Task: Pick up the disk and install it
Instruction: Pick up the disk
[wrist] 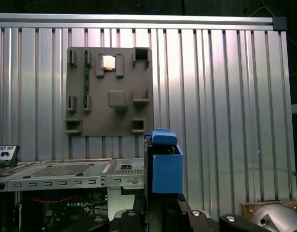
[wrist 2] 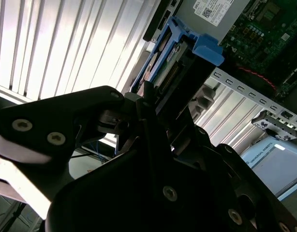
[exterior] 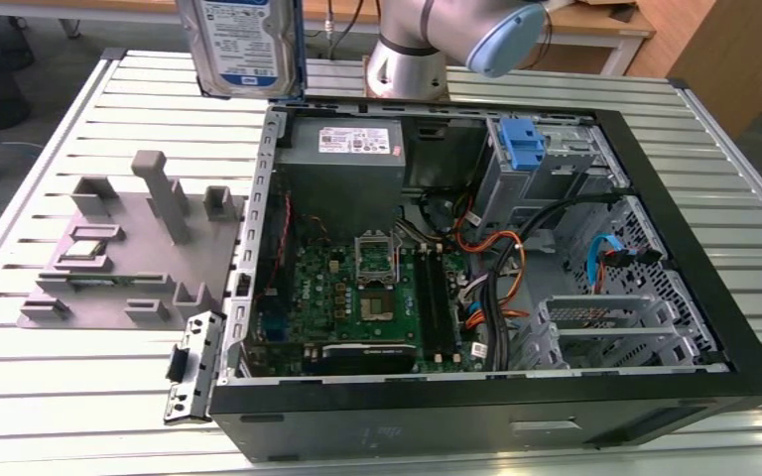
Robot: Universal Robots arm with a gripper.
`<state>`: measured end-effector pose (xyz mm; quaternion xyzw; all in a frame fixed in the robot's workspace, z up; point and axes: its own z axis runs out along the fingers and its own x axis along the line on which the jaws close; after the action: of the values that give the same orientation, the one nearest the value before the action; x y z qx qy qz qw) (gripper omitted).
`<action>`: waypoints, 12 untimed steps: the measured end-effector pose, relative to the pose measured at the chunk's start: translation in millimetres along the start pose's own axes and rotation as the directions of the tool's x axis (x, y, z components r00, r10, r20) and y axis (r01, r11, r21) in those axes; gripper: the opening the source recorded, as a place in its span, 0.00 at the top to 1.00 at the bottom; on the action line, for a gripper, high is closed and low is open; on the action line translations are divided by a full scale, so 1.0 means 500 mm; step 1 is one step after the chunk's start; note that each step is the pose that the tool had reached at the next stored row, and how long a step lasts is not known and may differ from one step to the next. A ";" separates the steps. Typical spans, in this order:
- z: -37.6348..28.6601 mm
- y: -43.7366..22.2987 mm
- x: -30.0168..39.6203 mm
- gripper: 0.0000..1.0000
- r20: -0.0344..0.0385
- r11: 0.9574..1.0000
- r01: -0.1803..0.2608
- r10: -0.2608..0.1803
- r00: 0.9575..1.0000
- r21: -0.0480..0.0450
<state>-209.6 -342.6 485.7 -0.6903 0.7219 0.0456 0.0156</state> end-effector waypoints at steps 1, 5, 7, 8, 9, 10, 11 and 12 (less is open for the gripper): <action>0.000 -0.001 0.000 0.65 0.000 1.000 0.000 0.000 1.000 0.000; 0.000 -0.009 0.000 0.65 0.000 1.000 0.000 0.000 1.000 0.000; -0.001 -0.013 -0.001 0.65 0.000 1.000 0.000 0.000 1.000 0.000; -0.001 -0.016 -0.001 0.65 0.000 1.000 0.000 0.000 1.000 0.000; -0.001 -0.018 -0.001 0.65 0.000 1.000 0.000 0.000 1.000 0.000; -0.001 -0.021 -0.001 0.65 0.000 1.000 0.000 0.000 1.000 0.000; -0.001 -0.023 -0.001 0.65 0.000 1.000 0.000 0.000 1.000 0.000; -0.001 -0.026 -0.001 0.65 0.000 1.000 0.000 0.000 1.000 0.000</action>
<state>-196.5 -342.6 485.6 -0.6903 0.7219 0.0456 0.0156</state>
